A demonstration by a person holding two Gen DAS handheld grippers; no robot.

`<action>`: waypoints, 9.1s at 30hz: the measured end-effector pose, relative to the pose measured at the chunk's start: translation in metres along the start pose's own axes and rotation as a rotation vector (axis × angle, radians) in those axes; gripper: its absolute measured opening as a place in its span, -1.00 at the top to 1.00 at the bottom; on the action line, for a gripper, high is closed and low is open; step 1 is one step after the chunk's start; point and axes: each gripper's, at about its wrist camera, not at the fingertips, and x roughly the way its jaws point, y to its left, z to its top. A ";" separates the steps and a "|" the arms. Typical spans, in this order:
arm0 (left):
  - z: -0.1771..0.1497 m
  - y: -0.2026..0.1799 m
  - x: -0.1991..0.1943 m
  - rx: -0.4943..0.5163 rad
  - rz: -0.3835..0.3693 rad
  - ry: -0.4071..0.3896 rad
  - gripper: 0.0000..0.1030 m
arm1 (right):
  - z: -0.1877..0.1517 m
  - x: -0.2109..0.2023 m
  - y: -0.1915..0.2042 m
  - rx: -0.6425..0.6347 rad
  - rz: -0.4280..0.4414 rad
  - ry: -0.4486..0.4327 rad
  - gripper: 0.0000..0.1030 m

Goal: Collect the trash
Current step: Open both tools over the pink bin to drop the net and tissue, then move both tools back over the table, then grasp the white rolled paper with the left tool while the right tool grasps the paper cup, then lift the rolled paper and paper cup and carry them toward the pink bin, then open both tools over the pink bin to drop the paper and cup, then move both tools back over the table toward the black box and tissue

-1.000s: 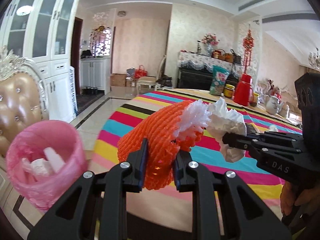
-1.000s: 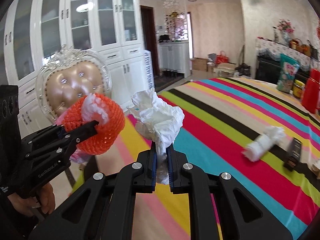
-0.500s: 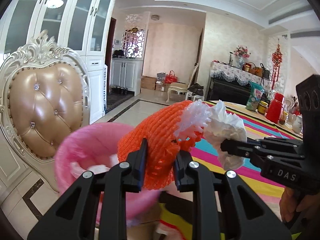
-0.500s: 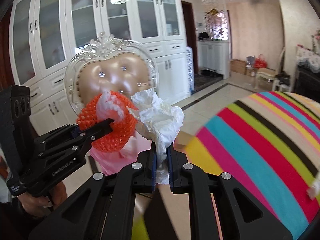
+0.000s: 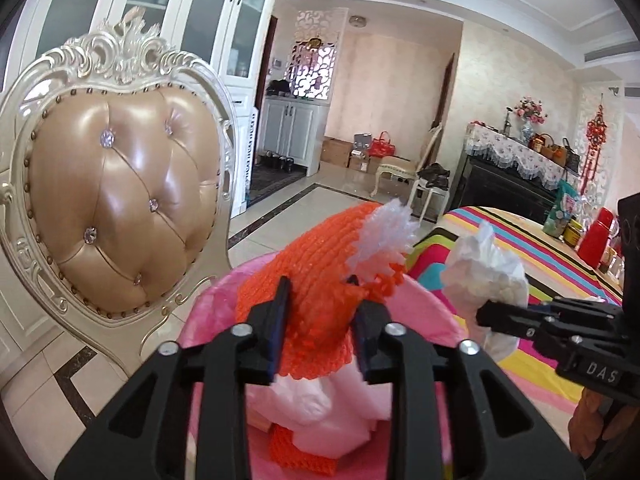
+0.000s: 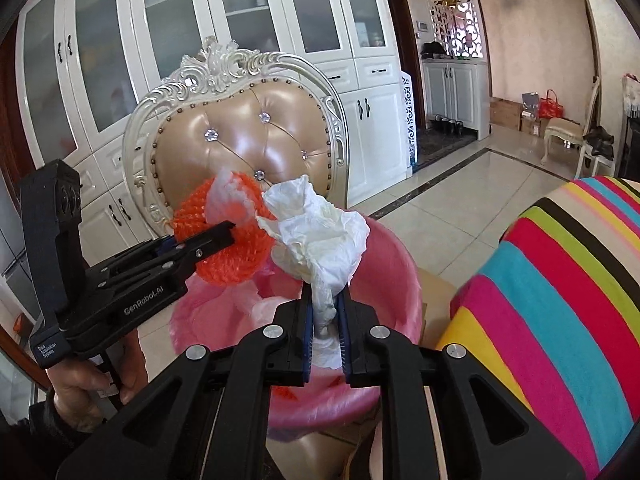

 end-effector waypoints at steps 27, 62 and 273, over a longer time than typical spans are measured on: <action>-0.032 -0.063 -0.067 -0.011 -0.061 -0.078 -0.90 | -0.065 -0.155 -0.067 0.044 -0.190 -0.134 -0.39; -0.115 -0.532 0.043 0.437 -0.467 0.236 -0.91 | -0.253 -0.415 -0.358 0.605 -0.848 -0.184 -0.57; -0.063 -0.314 -0.071 0.300 -0.299 -0.013 -0.91 | -0.161 -0.300 -0.161 0.182 -0.557 -0.182 -0.66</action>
